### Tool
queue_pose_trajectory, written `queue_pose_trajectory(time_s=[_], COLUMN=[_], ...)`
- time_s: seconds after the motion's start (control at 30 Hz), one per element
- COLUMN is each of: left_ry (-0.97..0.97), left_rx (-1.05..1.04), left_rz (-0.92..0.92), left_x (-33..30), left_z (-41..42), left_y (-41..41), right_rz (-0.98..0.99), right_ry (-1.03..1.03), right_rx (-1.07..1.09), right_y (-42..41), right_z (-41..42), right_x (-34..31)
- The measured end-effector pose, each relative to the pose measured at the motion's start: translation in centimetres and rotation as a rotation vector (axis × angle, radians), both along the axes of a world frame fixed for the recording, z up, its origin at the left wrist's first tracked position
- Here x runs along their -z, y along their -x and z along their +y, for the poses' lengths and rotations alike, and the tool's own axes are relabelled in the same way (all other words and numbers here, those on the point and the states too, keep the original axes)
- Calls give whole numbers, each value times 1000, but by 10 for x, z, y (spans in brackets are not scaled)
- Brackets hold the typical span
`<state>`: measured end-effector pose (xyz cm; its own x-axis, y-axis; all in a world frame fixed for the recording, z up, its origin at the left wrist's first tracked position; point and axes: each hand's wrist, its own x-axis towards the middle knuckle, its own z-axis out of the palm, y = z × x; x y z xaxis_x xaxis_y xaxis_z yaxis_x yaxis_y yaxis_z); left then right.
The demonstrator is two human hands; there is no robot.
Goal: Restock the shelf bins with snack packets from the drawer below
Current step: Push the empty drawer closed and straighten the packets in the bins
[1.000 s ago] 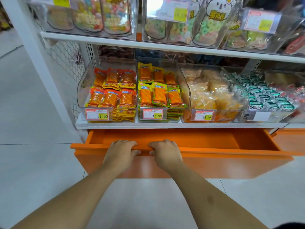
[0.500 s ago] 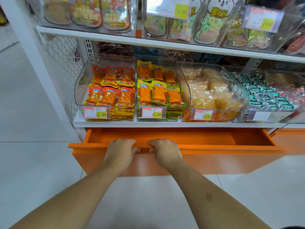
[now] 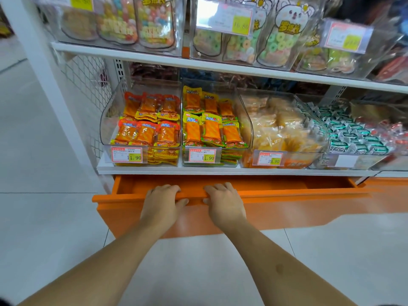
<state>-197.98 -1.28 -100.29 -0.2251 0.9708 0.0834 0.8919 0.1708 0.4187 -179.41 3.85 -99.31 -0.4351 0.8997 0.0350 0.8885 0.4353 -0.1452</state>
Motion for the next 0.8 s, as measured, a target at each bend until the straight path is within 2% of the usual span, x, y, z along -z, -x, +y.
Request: queue_pose_trajectory(time_s=[0.13,0.23,0.33,0.43,0.53,0.67,0.8], left_ry=[-112,-176,-42,118,260,314,304], left_rx=[59,177,221,159,119,101,61], left_rz=[93,102,50,45,122,149,120], left_x=[-1,2,12,19,25,33,34], left_z=[-29,-55,-77,-84,-83,-76,-63], left_y=[-7,-17,-28,-21,-8,-6,-7], right_rz=[49,50,91,86,32,-48,-57], right_ry=[-112,74,239,298,319,241,257], right_rx=[134,292,306,265,294,295,299], right_y=[-44,-72,-82,-89,-94,-87,-83], right_z=[-25,-42,-53,-55,-53,-46,-34], right_x=[7,9,14,21,23,23,33])
